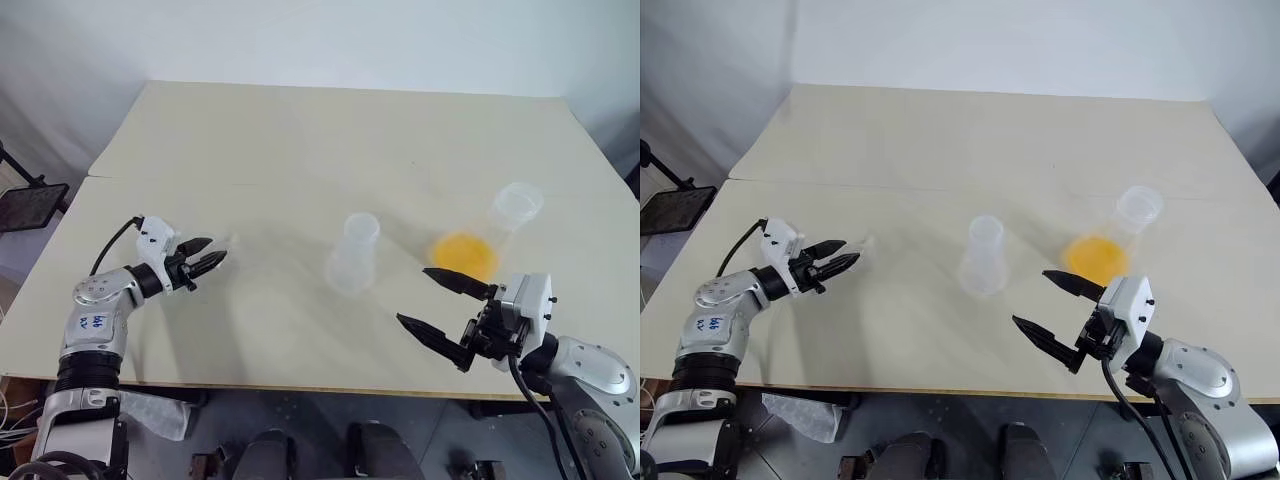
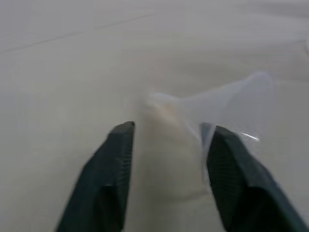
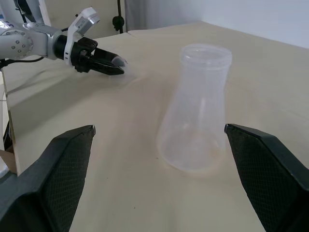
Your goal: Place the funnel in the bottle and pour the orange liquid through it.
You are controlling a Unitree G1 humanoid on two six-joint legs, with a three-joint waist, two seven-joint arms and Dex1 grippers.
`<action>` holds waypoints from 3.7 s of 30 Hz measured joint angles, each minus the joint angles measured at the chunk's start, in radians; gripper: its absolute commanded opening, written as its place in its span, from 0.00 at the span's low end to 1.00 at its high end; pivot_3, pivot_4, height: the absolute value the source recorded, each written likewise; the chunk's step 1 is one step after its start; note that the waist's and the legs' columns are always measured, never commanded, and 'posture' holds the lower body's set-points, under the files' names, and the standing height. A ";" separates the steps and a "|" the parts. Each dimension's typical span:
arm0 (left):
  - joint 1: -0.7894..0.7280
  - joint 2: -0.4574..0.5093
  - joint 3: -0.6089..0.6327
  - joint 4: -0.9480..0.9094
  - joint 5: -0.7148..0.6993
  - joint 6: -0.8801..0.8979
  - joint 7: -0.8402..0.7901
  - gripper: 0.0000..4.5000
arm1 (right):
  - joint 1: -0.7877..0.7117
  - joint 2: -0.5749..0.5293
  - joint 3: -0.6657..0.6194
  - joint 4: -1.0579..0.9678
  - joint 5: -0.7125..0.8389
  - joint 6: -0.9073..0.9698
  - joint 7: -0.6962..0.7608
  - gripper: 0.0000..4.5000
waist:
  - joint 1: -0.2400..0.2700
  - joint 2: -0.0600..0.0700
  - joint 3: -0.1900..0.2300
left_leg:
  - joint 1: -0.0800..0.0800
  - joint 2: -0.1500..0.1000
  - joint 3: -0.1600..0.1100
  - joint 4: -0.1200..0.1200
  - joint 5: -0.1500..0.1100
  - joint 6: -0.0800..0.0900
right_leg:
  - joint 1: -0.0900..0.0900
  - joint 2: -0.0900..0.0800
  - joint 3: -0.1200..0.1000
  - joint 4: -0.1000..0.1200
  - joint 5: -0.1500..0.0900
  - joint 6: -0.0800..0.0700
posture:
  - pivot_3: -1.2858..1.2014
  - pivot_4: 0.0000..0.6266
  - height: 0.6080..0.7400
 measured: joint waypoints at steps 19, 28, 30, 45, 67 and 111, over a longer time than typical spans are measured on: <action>-0.140 0.033 -0.041 -0.072 -0.082 0.206 -0.229 0.00 | 0.073 0.018 -0.055 -0.009 -0.002 -0.007 -0.011 1.00 | 0.006 0.000 0.000 | -0.004 0.000 -0.003 0.003 0.000 0.000 | 0.000 0.000 -0.002 0.000 0.000 0.000 | 0.52 0.24 1.00; -0.517 0.035 -0.123 -0.118 -0.256 0.633 -0.410 0.00 | 0.151 0.018 -0.129 -0.041 0.000 -0.007 -0.011 1.00 | 0.011 0.000 0.000 | -0.005 0.000 -0.003 0.005 0.000 0.000 | 0.000 0.002 -0.002 0.001 0.000 0.001 | 0.52 0.24 1.00; -0.570 0.032 -0.154 -0.114 -0.275 0.720 -0.434 0.00 | 0.159 0.023 -0.129 -0.048 0.000 -0.008 -0.014 1.00 | 0.005 0.000 0.000 | -0.004 0.000 -0.003 0.005 0.000 0.000 | 0.000 0.002 -0.001 0.001 0.000 0.001 | 0.52 0.24 1.00; -0.879 -0.012 -0.566 0.056 -0.084 0.876 -0.629 0.00 | 0.183 0.082 -0.098 -0.072 -0.034 -0.032 -0.060 1.00 | 0.003 0.003 0.003 | -0.005 0.000 -0.003 0.006 0.000 0.000 | -0.001 0.003 0.001 0.001 0.000 0.001 | 0.52 0.24 1.00; -1.091 -0.196 -0.639 0.428 0.170 0.627 -0.654 0.00 | 0.111 0.068 -0.122 -0.149 -0.034 -0.046 -0.106 1.00 | 0.005 0.002 0.003 | -0.007 0.000 -0.001 0.007 0.000 0.000 | -0.003 0.003 0.002 0.002 0.000 0.001 | 0.52 0.24 1.00; -1.150 -0.228 -0.562 0.564 0.072 0.466 -0.655 0.74 | 0.107 0.077 -0.043 -0.155 -0.042 -0.046 -0.180 1.00 | 0.002 0.002 0.003 | -0.009 0.000 0.004 0.008 0.000 0.000 | -0.012 0.003 0.006 0.011 0.000 0.001 | 0.52 0.24 1.00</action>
